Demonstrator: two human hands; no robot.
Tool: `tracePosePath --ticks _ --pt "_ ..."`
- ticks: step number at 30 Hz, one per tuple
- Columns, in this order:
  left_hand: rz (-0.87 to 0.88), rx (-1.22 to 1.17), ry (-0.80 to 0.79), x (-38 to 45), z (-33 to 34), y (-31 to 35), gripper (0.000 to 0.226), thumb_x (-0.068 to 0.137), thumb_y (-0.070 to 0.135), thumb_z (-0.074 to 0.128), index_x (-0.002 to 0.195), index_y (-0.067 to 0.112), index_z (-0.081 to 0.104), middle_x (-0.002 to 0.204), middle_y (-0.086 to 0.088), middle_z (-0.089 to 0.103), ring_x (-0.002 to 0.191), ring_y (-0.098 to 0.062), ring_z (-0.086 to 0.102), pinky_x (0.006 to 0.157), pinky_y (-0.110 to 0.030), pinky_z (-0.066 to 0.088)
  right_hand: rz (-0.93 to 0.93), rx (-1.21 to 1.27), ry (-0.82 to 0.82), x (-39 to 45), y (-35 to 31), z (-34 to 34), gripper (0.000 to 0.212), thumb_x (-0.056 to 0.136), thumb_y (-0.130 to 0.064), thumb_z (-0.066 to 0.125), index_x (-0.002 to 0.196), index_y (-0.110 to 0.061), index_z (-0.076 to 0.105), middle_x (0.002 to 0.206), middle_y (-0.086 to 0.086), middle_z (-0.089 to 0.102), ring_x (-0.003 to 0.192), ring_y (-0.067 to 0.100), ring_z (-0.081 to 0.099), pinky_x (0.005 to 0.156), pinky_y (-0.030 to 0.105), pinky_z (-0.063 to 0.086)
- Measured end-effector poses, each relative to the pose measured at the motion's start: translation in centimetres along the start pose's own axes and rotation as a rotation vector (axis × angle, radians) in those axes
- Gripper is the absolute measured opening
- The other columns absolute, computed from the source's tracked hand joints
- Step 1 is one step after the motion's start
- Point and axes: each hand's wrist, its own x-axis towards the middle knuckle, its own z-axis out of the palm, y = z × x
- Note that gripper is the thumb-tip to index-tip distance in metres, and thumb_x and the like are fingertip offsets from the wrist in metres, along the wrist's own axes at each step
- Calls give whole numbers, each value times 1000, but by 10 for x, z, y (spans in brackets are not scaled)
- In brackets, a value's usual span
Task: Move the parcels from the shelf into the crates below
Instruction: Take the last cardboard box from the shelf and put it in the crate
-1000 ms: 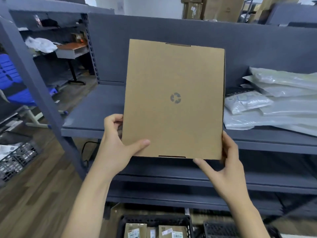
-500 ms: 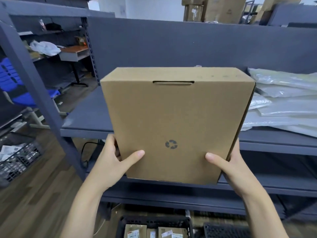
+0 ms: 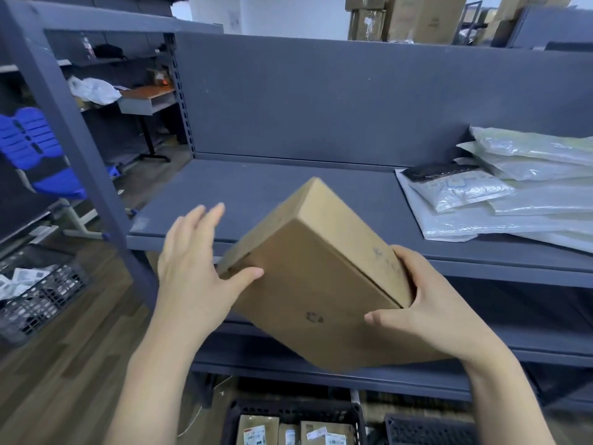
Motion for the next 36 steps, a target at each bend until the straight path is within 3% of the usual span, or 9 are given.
tracePosePath --ticks 2,5,9,12,17,21,26,30,36 --pt "88 4 -129 -2 -4 6 91 72 38 78 145 37 24 143 25 25 137 0 17 111 -28 20 -9 -227 -9 -2 -8 2 88 42 -59 70 122 -52 35 113 -29 45 110 12 47 93 42 42" --pt "115 -89 -326 -9 -5 16 94 74 28 79 144 44 18 133 40 22 121 16 22 95 -7 24 -28 -539 -40 -7 -21 7 91 51 -62 68 129 -52 22 115 -28 36 109 17 41 88 38 39" --pt "258 197 -384 -14 -3 16 103 79 25 68 148 34 -9 150 25 -21 140 2 -15 116 -24 7 -184 -768 36 -11 -31 12 89 58 -60 65 134 -43 21 114 -21 33 101 10 37 80 27 21" --pt "303 433 -361 -15 2 24 104 78 27 62 148 23 -14 153 12 -9 141 -12 -13 116 -29 5 -321 -865 138 -11 -34 18 90 47 -55 69 128 -27 42 103 -7 45 93 19 50 80 29 21" --pt "346 277 -185 -17 5 21 86 54 19 78 129 25 37 124 6 40 116 -15 25 91 -37 32 -405 -799 294 -16 -33 24 84 47 -46 72 123 -20 48 108 -1 52 100 21 52 96 37 23" --pt "432 249 -203 -20 -2 19 75 50 13 73 117 24 42 116 11 41 114 -16 29 80 -37 45 -365 -698 148 -28 -30 19 93 48 -72 55 128 -28 37 122 -7 49 116 11 39 103 31 15" --pt "503 305 -159 -15 -31 29 76 45 20 72 115 29 45 114 20 42 110 -11 32 69 -20 31 -376 -564 77 -37 -36 -9 104 53 -79 51 144 -34 27 128 -23 35 123 -8 22 110 24 7" --pt "535 314 -141 -13 -54 42 78 44 24 70 117 30 43 113 21 40 106 -11 31 71 -31 34 -450 -545 160 -39 -49 -19 101 56 -75 55 143 -28 35 125 -21 40 122 -2 30 106 14 6" --pt "608 314 125 -13 -64 50 70 52 8 73 117 10 49 120 0 49 115 -34 39 92 -38 32 -530 -558 278 -44 -66 -24 90 62 -70 56 139 -30 33 135 -16 39 128 6 32 108 24 13"
